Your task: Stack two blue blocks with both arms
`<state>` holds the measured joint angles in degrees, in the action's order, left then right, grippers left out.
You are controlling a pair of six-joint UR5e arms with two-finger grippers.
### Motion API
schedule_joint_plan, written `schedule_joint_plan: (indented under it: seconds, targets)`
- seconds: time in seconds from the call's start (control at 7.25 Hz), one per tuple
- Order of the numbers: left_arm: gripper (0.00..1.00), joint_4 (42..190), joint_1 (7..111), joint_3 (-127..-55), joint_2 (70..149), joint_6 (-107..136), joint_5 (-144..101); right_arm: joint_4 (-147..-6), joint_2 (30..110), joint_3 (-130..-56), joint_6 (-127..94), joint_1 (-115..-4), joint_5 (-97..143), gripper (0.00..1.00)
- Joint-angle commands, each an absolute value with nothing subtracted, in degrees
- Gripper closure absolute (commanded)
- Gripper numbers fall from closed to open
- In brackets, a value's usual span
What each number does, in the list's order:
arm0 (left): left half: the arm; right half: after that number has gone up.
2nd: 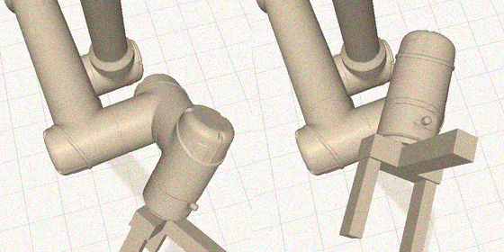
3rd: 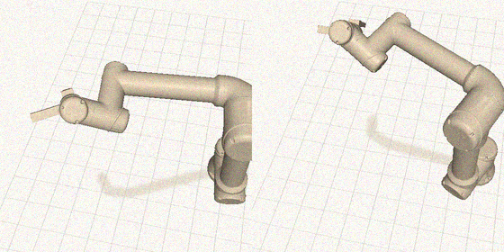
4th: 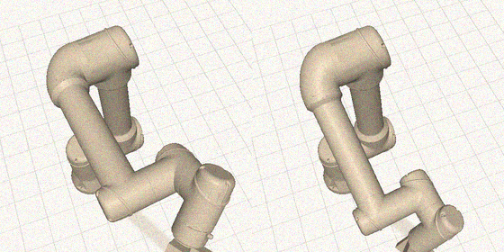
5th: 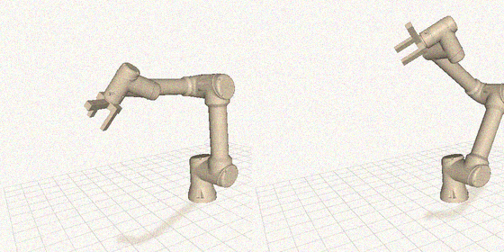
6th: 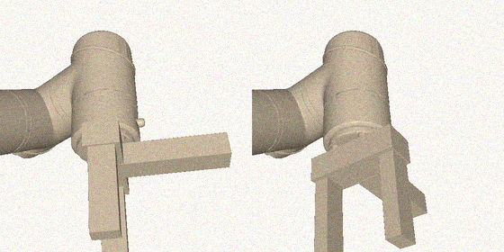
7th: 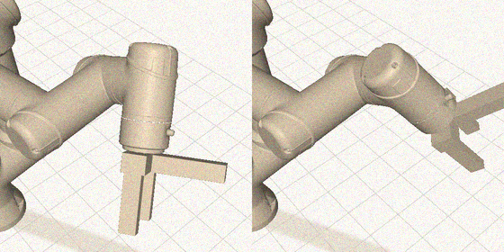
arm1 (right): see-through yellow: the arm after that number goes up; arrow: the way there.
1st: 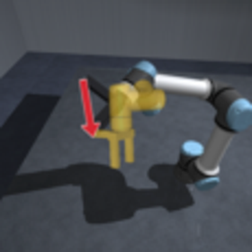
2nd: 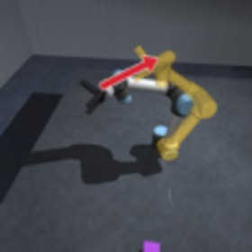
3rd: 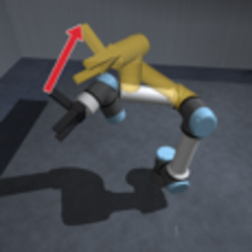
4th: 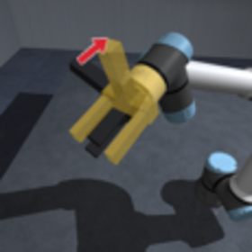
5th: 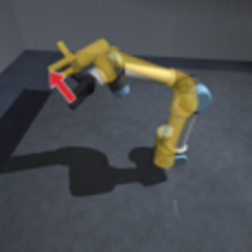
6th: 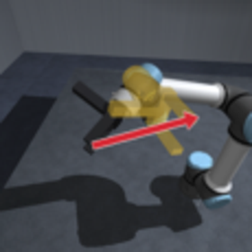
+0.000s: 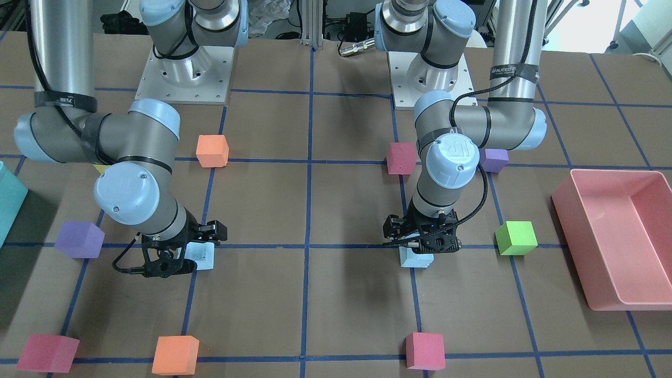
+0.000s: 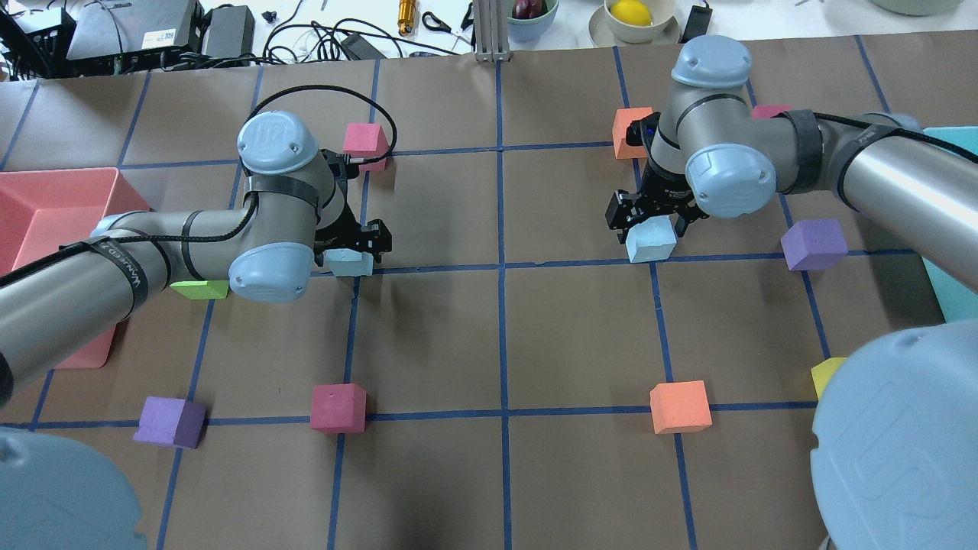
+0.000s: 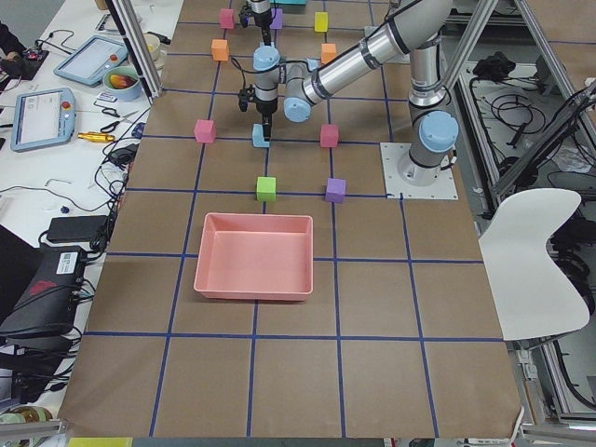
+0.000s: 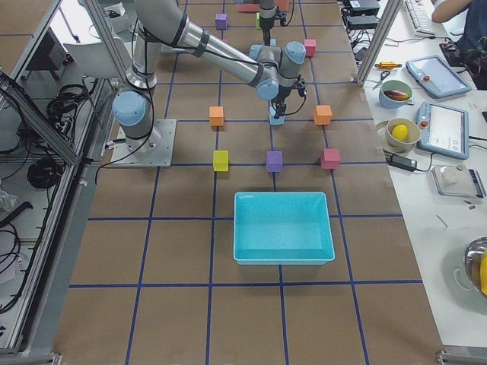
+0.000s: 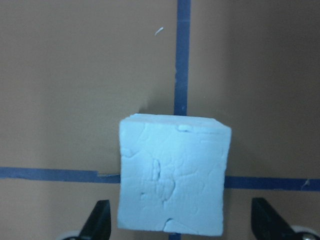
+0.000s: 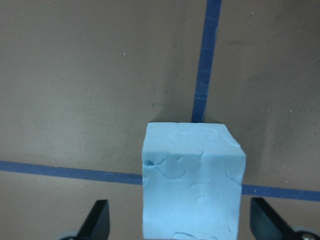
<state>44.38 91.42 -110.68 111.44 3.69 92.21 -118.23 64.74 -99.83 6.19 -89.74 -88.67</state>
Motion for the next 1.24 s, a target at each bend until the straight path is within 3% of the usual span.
schedule_joint_plan:
  seconds: [0.0,0.14,0.28,0.41,0.55,0.69,0.83,1.1]
  targets:
    - [0.00,42.0,91.4,-110.7,112.4,2.9,92.3,-122.9,64.5,-102.2,7.4,-89.7,-89.1,0.02]
    - [0.00,41.4,91.4,-110.7,113.3,2.9,92.4,-124.0,64.4,-102.3,9.3,-89.6,-88.7,0.61]
    - [0.00,41.0,91.4,-110.7,113.5,2.8,92.3,-124.1,64.5,-102.1,9.5,-89.6,-88.4,1.00]
    - [0.03,41.0,91.4,-110.7,113.5,2.9,92.4,-123.8,65.0,-101.3,8.9,-89.6,-88.8,1.00]
    - [0.30,41.0,91.4,-110.7,113.5,2.8,92.4,-123.2,65.1,-99.1,8.3,-90.0,-89.1,1.00]
    - [0.76,41.1,91.4,-110.7,113.6,2.9,92.5,-119.8,64.8,-94.4,4.6,-92.7,-89.1,1.00]
    - [1.00,41.0,91.4,-110.9,113.6,2.9,92.5,-114.3,63.2,-87.6,-2.3,-96.6,-89.1,1.00]
    - [1.00,41.0,91.4,-110.7,112.9,2.7,92.5,-111.6,53.5,-74.4,-10.8,-102.3,-88.6,1.00]
